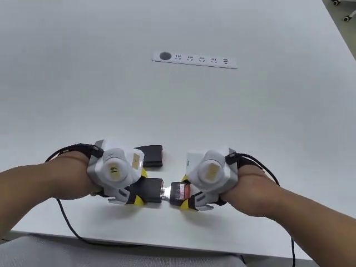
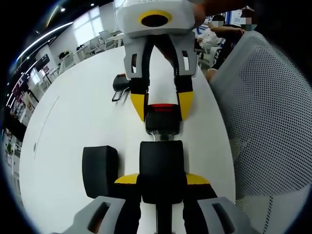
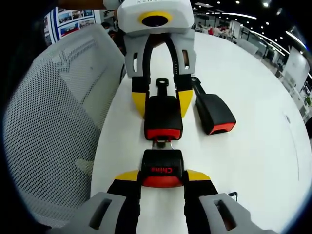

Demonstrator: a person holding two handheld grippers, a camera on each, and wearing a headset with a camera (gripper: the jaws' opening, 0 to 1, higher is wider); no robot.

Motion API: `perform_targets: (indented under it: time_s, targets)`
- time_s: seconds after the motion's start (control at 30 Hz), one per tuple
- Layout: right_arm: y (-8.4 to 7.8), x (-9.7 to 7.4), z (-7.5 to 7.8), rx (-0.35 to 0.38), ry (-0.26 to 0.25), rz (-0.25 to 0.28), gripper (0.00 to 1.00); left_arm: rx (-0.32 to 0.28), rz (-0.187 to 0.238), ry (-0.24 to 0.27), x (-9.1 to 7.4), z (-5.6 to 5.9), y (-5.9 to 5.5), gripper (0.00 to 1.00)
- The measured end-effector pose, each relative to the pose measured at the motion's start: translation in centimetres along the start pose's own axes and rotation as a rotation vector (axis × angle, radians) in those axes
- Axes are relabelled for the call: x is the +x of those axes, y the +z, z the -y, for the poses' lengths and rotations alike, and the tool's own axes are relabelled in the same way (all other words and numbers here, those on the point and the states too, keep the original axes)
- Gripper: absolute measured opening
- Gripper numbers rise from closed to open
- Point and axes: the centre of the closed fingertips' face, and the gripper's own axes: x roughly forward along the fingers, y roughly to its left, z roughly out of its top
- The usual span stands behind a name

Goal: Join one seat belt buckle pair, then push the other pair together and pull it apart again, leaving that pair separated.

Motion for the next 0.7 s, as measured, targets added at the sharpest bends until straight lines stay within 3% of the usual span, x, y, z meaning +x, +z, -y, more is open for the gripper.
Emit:
perform_targets:
  time_s: [0.7]
  targets:
    - [0.28, -0.11, 0.08, -0.035, -0.007, -0.006, 0.3, -0.013, 0.009, -0.011, 0.18, -0.11, -0.22, 0.33]
